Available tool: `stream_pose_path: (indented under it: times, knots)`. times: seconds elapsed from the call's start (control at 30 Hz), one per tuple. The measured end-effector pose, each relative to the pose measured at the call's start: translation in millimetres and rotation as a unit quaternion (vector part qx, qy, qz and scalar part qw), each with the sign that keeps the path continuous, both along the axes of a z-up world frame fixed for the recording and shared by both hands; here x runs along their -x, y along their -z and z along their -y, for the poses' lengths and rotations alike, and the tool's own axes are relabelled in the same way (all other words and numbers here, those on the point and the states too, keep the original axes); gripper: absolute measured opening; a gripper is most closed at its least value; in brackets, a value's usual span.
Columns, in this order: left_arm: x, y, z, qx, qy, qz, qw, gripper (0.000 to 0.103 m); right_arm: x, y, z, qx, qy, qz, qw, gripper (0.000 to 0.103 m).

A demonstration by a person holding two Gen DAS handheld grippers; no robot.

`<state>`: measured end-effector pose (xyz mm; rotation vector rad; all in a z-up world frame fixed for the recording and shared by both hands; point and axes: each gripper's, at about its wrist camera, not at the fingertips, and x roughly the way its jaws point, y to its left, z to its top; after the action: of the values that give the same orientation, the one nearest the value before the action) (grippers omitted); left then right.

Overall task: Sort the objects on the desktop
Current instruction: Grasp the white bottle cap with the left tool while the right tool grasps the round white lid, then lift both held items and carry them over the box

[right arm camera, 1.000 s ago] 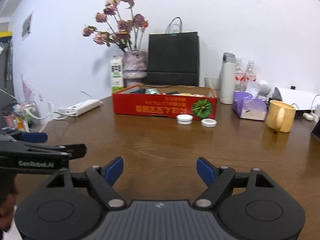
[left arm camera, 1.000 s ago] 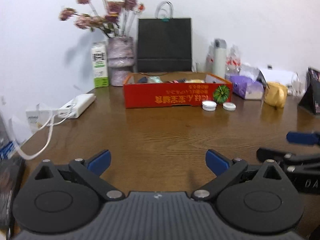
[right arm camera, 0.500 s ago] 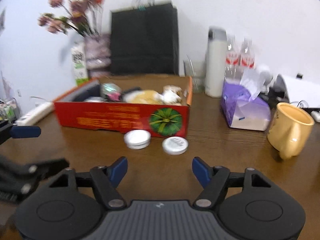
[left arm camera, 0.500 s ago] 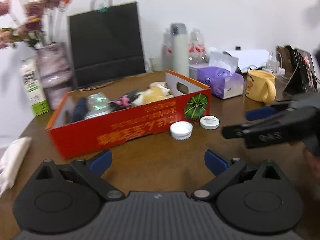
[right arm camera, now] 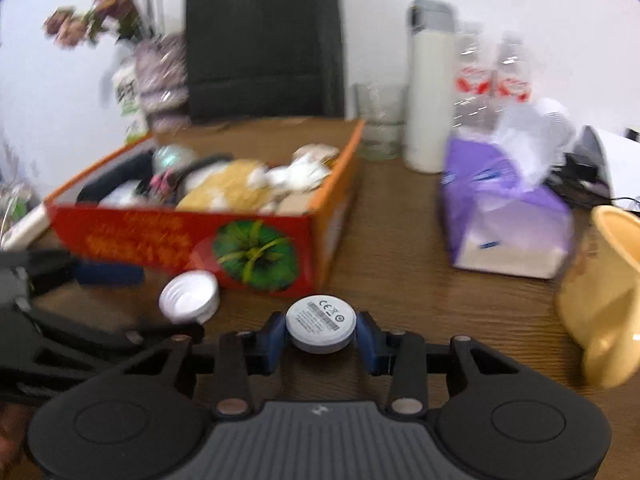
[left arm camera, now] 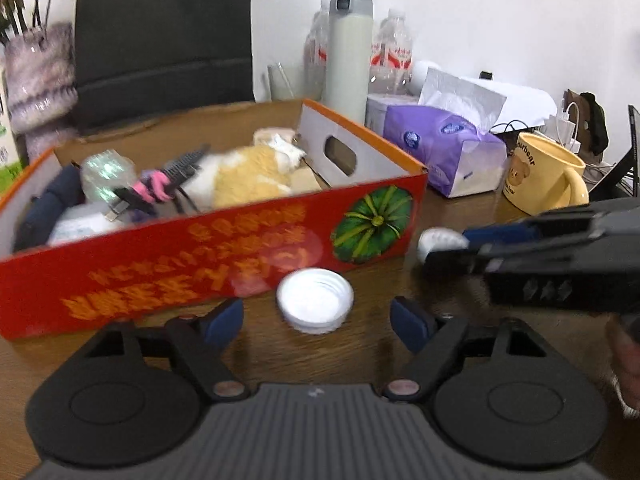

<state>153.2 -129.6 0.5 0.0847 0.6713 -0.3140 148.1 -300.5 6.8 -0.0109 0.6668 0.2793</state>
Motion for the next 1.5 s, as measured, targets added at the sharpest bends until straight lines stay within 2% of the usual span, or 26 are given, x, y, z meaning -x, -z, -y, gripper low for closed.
stream_pose_path:
  times: [0.03, 0.07, 0.13, 0.2, 0.33, 0.47, 0.57, 0.67, 0.8, 0.9, 0.97, 1.03, 1.1, 1.17, 1.3, 1.5]
  knots:
    - [-1.1, 2.6, 4.5, -0.005, -0.003, -0.003, 1.0, 0.077, 0.5, -2.3, 4.9, -0.009, 0.009, 0.001, 1.0, 0.038]
    - [0.8, 2.6, 8.2, -0.016, -0.013, 0.008, 0.9998, 0.059, 1.4, -4.4, 8.8, -0.019, 0.018, 0.003, 1.0, 0.038]
    - [1.1, 1.6, 8.8, -0.005, -0.023, 0.011, 0.9997, 0.041, 2.3, -5.9, 11.0, -0.025, 0.026, 0.007, 0.999, 0.038]
    - [1.3, 0.9, 6.1, 0.012, -0.037, 0.007, 0.9992, 0.041, 2.5, -4.6, 8.1, -0.014, 0.036, 0.01, 0.999, 0.038]
    - [12.0, -6.1, 5.8, 0.007, -0.056, 0.021, 0.9982, 0.04, 5.5, -0.3, -1.5, 0.027, 0.055, 0.014, 0.998, 0.038]
    - [38.9, -22.0, -6.0, 0.012, -0.073, 0.05, 0.996, 0.04, 13.7, -6.4, -2.7, 0.019, 0.042, 0.025, 0.999, 0.038]
    - [58.9, -31.4, -18.4, 0.005, -0.088, 0.062, 0.9942, 0.04, 21.4, -7.6, -9.7, 0.03, 0.034, 0.037, 0.998, 0.038]
    - [77.1, -38.7, -32.0, -0.007, -0.105, 0.064, 0.9924, 0.04, 25.9, -6.8, -17.7, 0.036, 0.021, 0.039, 0.998, 0.038]
    - [106.2, -46.2, -50.7, -0.002, -0.124, 0.08, 0.989, 0.04, 36.5, -9.2, -25.2, 0.032, 0.009, 0.053, 0.998, 0.038]
    - [123.1, -50.5, -62.5, 0.002, -0.127, 0.075, 0.9891, 0.04, 49.0, -8.5, -32.3, 0.025, 0.01, 0.055, 0.998, 0.038]
    - [137.1, -53.7, -69.3, 0.0, -0.13, 0.086, 0.9878, 0.04, 64.5, -9.0, -36.9, 0.02, 0.015, 0.054, 0.998, 0.038]
    - [151.8, -54.1, -76.6, 0.006, -0.138, 0.099, 0.9855, 0.04, 88.8, -14.2, -37.6, -0.009, 0.02, 0.058, 0.998, 0.038]
    - [164.1, -50.8, -83.9, 0.019, -0.143, 0.089, 0.9855, 0.04, 113.2, -18.9, -37.5, -0.042, 0.029, 0.056, 0.997, 0.038]
    - [176.8, -47.7, -87.4, 0.026, -0.139, 0.081, 0.9866, 0.04, 140.5, -23.5, -43.8, -0.052, 0.028, 0.065, 0.996, 0.038]
    - [208.1, -46.9, -86.9, 0.023, -0.122, 0.101, 0.9871, 0.04, 190.7, -31.4, -59.1, -0.053, 0.022, 0.084, 0.995, 0.038]
    - [257.9, -41.6, -89.1, 0.049, -0.095, 0.132, 0.9854, 0.04, 245.0, -31.7, -76.6, -0.019, 0.012, 0.111, 0.994, 0.038]
